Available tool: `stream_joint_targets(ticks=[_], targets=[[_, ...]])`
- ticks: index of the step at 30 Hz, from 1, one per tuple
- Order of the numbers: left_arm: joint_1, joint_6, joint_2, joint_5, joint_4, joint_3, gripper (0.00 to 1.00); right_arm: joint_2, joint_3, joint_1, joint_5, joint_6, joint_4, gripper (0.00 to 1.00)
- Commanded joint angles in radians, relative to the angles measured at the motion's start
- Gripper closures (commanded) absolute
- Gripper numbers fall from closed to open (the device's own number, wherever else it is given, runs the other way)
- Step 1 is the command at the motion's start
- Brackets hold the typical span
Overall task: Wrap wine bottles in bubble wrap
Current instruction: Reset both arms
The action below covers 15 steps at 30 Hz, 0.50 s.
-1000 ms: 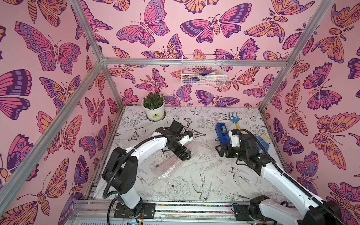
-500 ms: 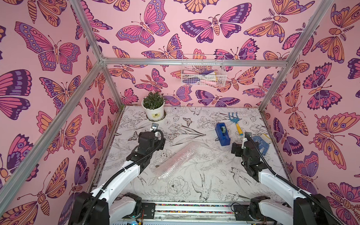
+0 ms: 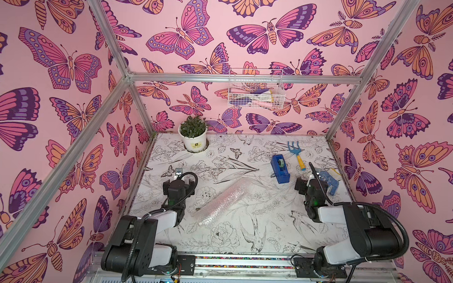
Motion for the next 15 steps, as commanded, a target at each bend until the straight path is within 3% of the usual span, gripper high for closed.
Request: stream_joint_targets(ticks=[1, 4, 6, 8, 11, 13, 15], targets=[[0.063, -0.02, 0.06, 0.125, 0.196, -0.015, 0.0, -0.035, 0.033, -0.017, -0.067, -0.006, 0.006, 0.01], [0.084, -0.022, 0.249, 0.102, 0.556, -0.084, 0.0, -0.028, 0.03, -0.021, -0.068, -0.006, 0.024, 0.01], [0.091, -0.068, 0.135, 0.115, 0.323, -0.057, 0.0, -0.031, 0.03, -0.021, -0.069, -0.006, 0.017, 0.01], [0.103, -0.046, 0.221, 0.133, 0.425, -0.044, 0.0, -0.03, 0.032, -0.02, -0.071, -0.005, 0.015, 0.01], [0.11, -0.058, 0.167, 0.164, 0.181, 0.054, 0.0, -0.03, 0.032, -0.02, -0.07, -0.006, 0.015, 0.01], [0.106, -0.039, 0.207, 0.168, 0.286, 0.042, 0.0, -0.03, 0.032, -0.021, -0.07, -0.006, 0.015, 0.01], [0.106, -0.052, 0.174, 0.168, 0.18, 0.062, 0.0, -0.029, 0.033, -0.02, -0.07, -0.006, 0.013, 0.01]])
